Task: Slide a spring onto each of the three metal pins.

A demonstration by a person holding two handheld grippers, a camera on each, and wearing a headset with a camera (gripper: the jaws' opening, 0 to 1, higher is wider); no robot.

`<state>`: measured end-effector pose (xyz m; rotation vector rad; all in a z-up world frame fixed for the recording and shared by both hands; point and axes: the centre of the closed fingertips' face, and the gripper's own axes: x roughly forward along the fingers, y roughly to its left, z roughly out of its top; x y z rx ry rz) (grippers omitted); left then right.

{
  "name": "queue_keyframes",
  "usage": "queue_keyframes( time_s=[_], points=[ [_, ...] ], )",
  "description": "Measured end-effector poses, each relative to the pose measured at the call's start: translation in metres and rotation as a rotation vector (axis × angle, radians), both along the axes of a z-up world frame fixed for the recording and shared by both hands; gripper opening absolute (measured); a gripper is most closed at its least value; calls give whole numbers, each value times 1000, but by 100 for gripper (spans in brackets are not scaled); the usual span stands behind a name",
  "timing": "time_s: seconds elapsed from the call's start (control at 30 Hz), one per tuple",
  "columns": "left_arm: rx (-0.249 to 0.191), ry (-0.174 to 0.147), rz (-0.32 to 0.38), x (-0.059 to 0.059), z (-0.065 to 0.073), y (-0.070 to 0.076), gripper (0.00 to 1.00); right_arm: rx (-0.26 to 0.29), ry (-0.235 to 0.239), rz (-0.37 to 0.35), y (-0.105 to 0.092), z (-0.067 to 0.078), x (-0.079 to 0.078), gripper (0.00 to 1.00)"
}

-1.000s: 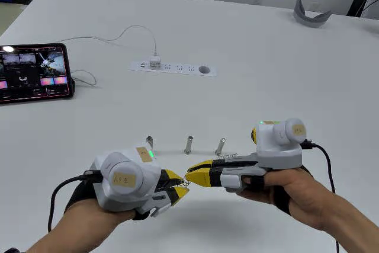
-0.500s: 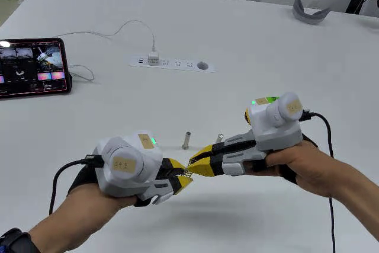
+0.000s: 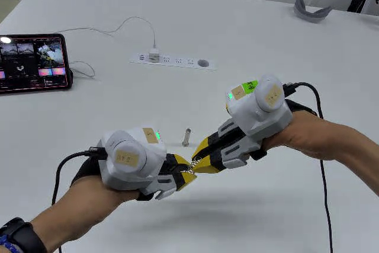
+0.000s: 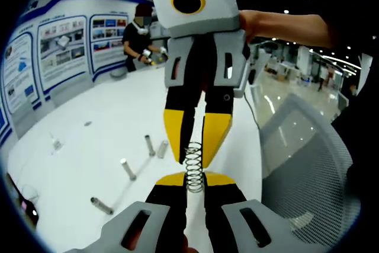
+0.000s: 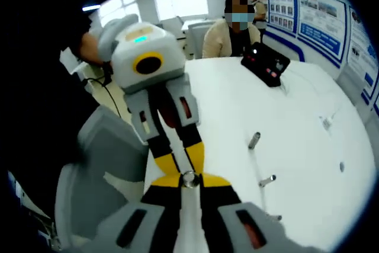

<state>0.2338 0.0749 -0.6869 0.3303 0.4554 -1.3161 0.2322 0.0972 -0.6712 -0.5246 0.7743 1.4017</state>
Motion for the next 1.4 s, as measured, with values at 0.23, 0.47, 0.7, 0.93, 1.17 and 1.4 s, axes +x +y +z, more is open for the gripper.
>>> queue_keyframes(
  time_s=[0.23,0.47,0.7,0.93,1.17,1.4],
  points=[
    [3,-9,-16,-3,1,-1,9,-20,6,36,-2,-4,-4,13],
    [-1,-7,-34,-6,1,-3,9,-25,12,58,-4,-5,-6,12],
    [-7,-10,-22,-3,-2,-3,10,-27,0,56,-5,-9,-4,12],
    [-6,-11,-7,-4,-8,2,12,-31,7,35,-6,-16,-5,12],
    [-13,4,18,-5,-9,11,16,-2,6,-18,-14,-12,3,12],
    [-13,20,55,-3,-14,19,20,-3,14,-65,-25,-12,9,12]
  ],
)
